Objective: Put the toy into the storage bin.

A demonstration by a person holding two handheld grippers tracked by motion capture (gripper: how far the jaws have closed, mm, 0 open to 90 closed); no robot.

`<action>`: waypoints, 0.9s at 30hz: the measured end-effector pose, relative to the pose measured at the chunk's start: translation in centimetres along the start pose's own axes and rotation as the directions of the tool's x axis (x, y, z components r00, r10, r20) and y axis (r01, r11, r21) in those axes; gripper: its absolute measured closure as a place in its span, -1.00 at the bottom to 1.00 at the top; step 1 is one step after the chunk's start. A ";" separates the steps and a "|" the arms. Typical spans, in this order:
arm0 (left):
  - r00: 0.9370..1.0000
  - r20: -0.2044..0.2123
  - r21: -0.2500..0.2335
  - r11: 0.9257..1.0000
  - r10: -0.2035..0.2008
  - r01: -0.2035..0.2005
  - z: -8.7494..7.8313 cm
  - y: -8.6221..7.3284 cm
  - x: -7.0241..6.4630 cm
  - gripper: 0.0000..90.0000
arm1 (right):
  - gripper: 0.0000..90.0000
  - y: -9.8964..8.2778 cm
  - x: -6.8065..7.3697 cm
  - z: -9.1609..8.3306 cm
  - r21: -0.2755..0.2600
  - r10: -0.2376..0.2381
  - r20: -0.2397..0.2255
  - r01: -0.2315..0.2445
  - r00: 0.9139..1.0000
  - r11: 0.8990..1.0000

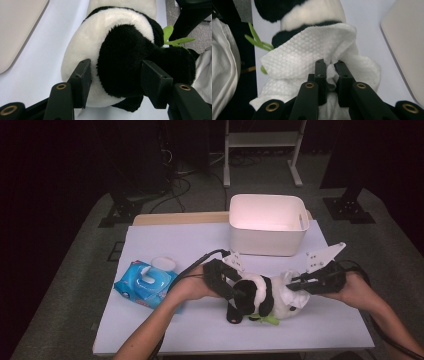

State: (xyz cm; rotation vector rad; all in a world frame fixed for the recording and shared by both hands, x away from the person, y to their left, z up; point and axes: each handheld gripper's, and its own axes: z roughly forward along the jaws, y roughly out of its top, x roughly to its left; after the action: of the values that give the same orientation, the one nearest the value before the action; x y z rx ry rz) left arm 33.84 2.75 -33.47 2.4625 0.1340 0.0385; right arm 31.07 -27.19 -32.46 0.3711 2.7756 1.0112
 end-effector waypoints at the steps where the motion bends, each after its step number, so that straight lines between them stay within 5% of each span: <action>1: 1.000 0.000 0.000 1.000 0.000 0.000 0.0 0.0 0.0 -0.04 | 0.80 -0.3 -0.1 -0.3 0.008 0.003 0.003 -0.003 1.000 1.000; 12: 1.000 0.006 -0.003 1.000 -0.007 0.007 0.1 0.1 0.2 -0.04 | 0.80 -3.8 -0.7 -1.4 0.024 0.091 0.021 -0.092 0.996 0.996; 22: 1.000 0.000 0.004 1.000 0.004 -0.004 0.3 0.5 0.3 -0.04 | 0.80 0.1 -0.5 0.2 -0.022 0.009 -0.001 -0.009 1.000 1.000; 27: 1.000 0.010 -0.007 1.000 -0.006 0.006 0.3 0.3 0.4 -0.04 | 0.80 -1.0 -0.9 -0.2 -0.016 0.033 0.012 -0.032 0.999 0.999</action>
State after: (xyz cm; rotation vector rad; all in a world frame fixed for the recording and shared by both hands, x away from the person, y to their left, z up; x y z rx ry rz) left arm 34.28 2.43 -33.51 2.4548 0.1372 0.0237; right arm 31.74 -28.32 -32.88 0.4199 2.7576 1.0347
